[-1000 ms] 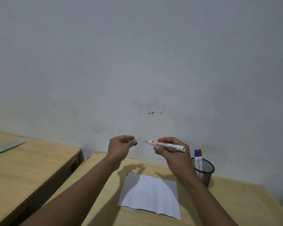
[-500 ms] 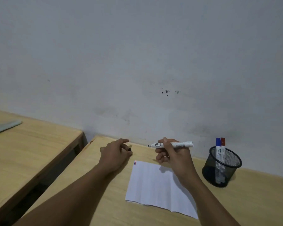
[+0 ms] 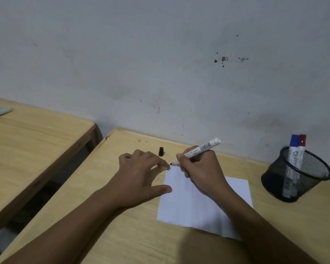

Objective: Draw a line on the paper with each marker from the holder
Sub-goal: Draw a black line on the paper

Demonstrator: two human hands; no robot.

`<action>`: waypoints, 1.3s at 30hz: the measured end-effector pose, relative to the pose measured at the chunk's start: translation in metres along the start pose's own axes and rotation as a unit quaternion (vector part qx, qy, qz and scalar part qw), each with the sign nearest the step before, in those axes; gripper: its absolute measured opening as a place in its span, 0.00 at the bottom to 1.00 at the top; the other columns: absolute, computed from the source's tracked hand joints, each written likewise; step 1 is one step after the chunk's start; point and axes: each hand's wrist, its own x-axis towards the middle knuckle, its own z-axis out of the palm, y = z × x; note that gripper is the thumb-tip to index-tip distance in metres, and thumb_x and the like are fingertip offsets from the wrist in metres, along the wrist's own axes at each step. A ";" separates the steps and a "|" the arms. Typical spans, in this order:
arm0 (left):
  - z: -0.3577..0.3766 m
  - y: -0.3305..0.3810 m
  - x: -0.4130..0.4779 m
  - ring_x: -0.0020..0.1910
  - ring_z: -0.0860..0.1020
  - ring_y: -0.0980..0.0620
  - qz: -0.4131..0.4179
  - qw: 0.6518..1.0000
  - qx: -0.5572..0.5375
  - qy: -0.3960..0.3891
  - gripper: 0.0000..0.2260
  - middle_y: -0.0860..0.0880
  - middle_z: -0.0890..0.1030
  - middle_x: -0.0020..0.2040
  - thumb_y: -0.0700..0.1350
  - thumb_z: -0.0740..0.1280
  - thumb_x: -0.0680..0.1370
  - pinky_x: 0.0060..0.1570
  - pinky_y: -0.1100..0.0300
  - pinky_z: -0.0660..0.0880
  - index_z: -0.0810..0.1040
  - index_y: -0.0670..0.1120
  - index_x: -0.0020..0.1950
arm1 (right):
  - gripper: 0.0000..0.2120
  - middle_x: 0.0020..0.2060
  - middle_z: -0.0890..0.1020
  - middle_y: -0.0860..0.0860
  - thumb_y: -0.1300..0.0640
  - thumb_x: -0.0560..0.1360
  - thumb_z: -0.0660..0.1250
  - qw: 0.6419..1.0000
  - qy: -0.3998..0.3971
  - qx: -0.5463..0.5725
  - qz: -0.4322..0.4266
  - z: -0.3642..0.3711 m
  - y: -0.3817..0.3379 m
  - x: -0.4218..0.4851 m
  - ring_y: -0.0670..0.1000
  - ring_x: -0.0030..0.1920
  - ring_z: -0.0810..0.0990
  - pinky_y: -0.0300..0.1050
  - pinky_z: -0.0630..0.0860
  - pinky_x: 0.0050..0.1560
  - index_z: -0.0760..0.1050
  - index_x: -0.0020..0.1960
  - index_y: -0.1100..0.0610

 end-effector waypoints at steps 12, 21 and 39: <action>0.001 -0.013 0.006 0.60 0.65 0.56 0.042 0.998 0.001 -0.053 0.27 0.61 0.74 0.62 0.75 0.59 0.67 0.61 0.34 0.65 0.79 0.64 0.59 | 0.12 0.28 0.81 0.51 0.55 0.77 0.71 0.996 0.000 -0.061 -0.063 0.003 0.017 0.004 0.48 0.27 0.78 0.41 0.74 0.30 0.80 0.39 0.61; 0.002 -0.014 0.005 0.61 0.66 0.58 0.032 0.997 -0.050 -0.046 0.28 0.63 0.75 0.61 0.75 0.63 0.63 0.66 0.32 0.60 0.81 0.63 0.56 | 0.13 0.26 0.80 0.47 0.54 0.77 0.71 0.993 0.000 -0.083 -0.081 0.004 0.019 0.005 0.45 0.25 0.76 0.34 0.71 0.28 0.79 0.36 0.58; 0.000 -0.014 0.005 0.63 0.64 0.57 0.028 0.996 -0.057 -0.060 0.28 0.62 0.74 0.62 0.75 0.62 0.62 0.68 0.30 0.56 0.81 0.64 0.57 | 0.11 0.27 0.80 0.46 0.56 0.76 0.73 0.997 -0.021 -0.045 -0.060 0.003 0.018 0.004 0.46 0.30 0.78 0.41 0.75 0.34 0.79 0.36 0.56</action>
